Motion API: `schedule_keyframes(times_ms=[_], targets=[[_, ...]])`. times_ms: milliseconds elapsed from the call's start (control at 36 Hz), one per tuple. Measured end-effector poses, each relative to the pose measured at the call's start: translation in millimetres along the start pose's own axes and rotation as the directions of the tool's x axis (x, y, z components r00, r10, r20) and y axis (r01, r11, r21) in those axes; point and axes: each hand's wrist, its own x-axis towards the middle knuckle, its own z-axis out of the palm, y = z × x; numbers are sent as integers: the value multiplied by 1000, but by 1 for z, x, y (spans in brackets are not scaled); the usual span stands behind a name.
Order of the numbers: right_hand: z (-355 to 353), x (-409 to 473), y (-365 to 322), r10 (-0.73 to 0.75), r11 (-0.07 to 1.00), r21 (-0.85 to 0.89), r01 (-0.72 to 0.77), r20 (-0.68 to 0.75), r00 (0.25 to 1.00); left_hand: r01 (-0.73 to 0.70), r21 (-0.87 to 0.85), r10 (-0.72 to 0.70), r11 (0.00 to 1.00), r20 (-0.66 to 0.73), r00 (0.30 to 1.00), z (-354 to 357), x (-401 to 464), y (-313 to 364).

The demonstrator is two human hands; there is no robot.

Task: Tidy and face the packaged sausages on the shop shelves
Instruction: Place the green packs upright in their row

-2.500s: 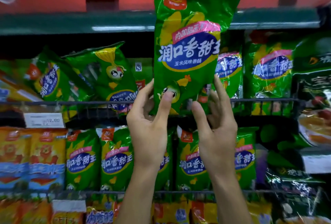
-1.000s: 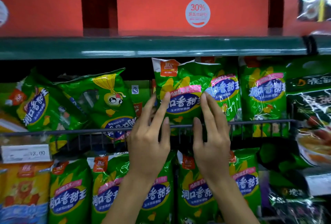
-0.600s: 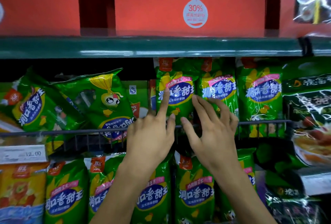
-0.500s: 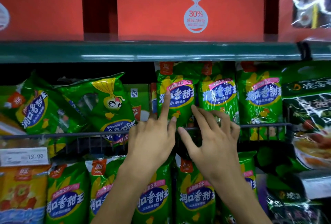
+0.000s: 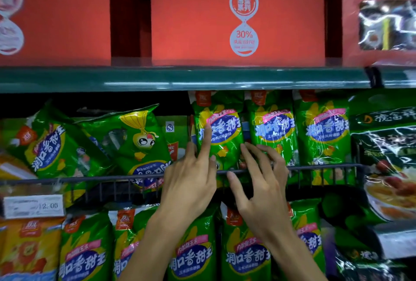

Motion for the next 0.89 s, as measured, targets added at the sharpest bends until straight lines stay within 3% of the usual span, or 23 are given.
schedule_keyframes(times_ms=[194, 333, 556, 639, 750, 806, 889], targets=[[-3, 2, 2, -42, 997, 61, 46, -66, 997, 14, -62, -12, 998, 32, 999, -5, 2, -1], [-7, 3, 2, -124, 985, 100, 138, -135, 983, 42, -85, -46, 996, -41, 998, -1, 6, 0], [-8, 9, 17, -123, 986, 97, 135, -120, 985, 84, -125, -90, 989, -38, 995, -3, 7, 7], [-11, 18, 24, -106, 992, 52, 112, -103, 989, 78, -150, -97, 986, -124, 987, 0, 4, 8], [-18, 38, 26, -115, 993, -26, 115, -10, 993, -106, -145, 62, 984, -279, 958, 5, 11, 14], [-18, 47, 29, -122, 985, -112, 128, 61, 991, -202, -109, 173, 973, -234, 957, 9, 18, 20], [-16, 54, 37, -122, 966, -213, 146, 122, 985, -225, -9, 221, 974, -150, 964, 19, 32, 23]])
